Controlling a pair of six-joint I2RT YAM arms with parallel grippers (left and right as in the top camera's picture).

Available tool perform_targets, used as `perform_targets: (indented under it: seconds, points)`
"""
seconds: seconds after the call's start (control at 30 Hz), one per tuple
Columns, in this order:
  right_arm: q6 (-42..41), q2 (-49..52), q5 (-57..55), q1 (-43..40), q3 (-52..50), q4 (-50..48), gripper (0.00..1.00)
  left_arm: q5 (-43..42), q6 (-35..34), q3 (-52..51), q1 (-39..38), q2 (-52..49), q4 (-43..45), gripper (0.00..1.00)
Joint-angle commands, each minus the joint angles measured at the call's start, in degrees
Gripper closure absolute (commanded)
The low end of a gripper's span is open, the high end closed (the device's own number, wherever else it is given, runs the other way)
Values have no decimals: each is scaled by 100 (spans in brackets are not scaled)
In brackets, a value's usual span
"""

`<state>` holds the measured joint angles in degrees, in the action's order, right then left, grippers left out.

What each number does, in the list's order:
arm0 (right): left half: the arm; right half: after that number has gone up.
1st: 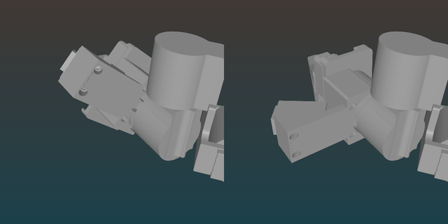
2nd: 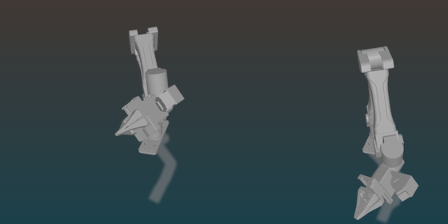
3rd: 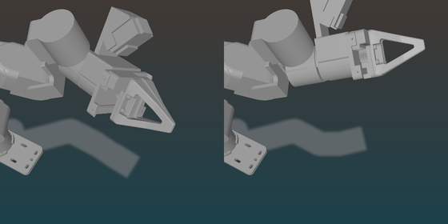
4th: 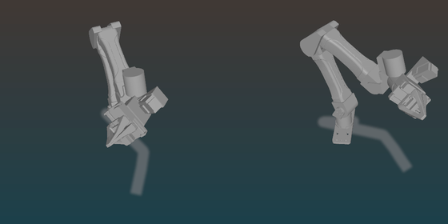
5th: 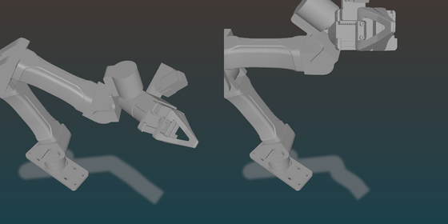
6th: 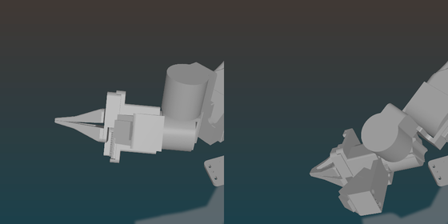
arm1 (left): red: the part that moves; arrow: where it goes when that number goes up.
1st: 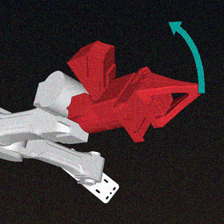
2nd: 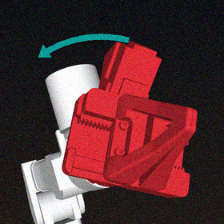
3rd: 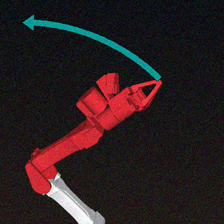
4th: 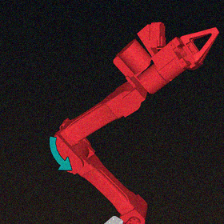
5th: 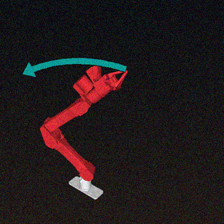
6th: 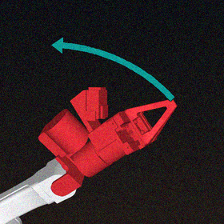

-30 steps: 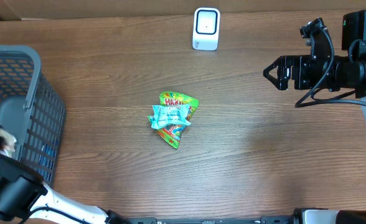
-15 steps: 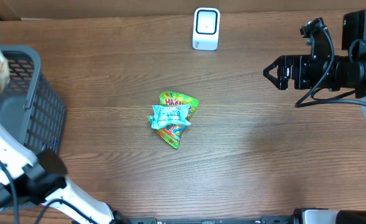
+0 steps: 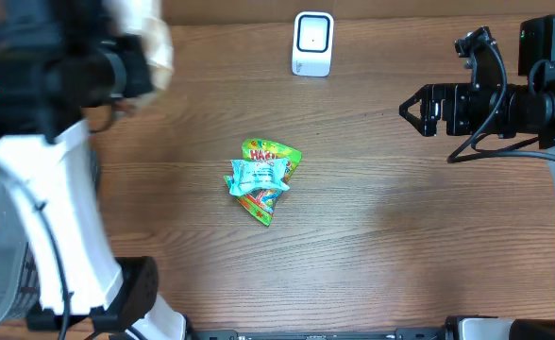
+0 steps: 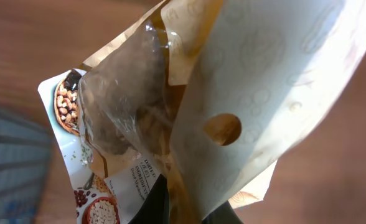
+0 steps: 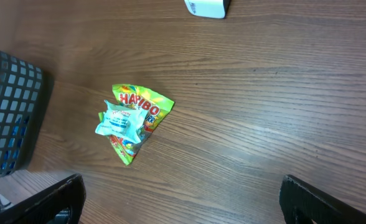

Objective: Scan the item barcode
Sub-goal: 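Place the brown paper bag left of the Haribo bag and release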

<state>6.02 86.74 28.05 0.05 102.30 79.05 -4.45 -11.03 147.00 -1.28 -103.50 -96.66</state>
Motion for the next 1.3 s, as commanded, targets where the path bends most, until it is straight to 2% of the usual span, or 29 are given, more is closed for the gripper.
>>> perform_targets:
  seconds: [0.0, 0.13, 0.4, 0.53, 0.6, 0.67, 0.7, 0.77, 1.0, 1.27]
  points:
    - [22, -46, -11, -2, -2, -17, 0, 238, -94, -855, -597, -164, 2, 96]
    - [24, -46, -11, -2, -2, -31, 0, 813, -487, -2168, -1121, -170, 127, 96]
    - [24, -46, -11, -2, -2, 7, 0, 745, -852, -4918, -1563, -170, 1746, 96]
    - [26, -46, -13, -2, -2, 33, 0, 466, -876, -5886, -1561, -170, 2490, 95]
    - [26, -46, -13, -2, -2, 24, 0, 345, -879, -6234, -1561, -170, 2719, 81]
    - [26, -46, -11, -2, -2, 13, 0, 249, -892, -6437, -1561, -170, 2826, 55]
    - [26, -46, -11, -2, -2, 4, 0, 227, -892, -6492, -1561, -170, 2837, 44]
    - [26, -46, -11, -2, -2, -15, 0, 181, -881, -6518, -1561, -170, 2835, 33]
    - [24, -46, -9, -2, -2, -42, 0, -417, -566, -5908, -1563, -155, 2833, 31]
    - [35, -46, -15, -2, -2, -114, 0, -90, -413, -3515, -1263, 129, 1705, 28]
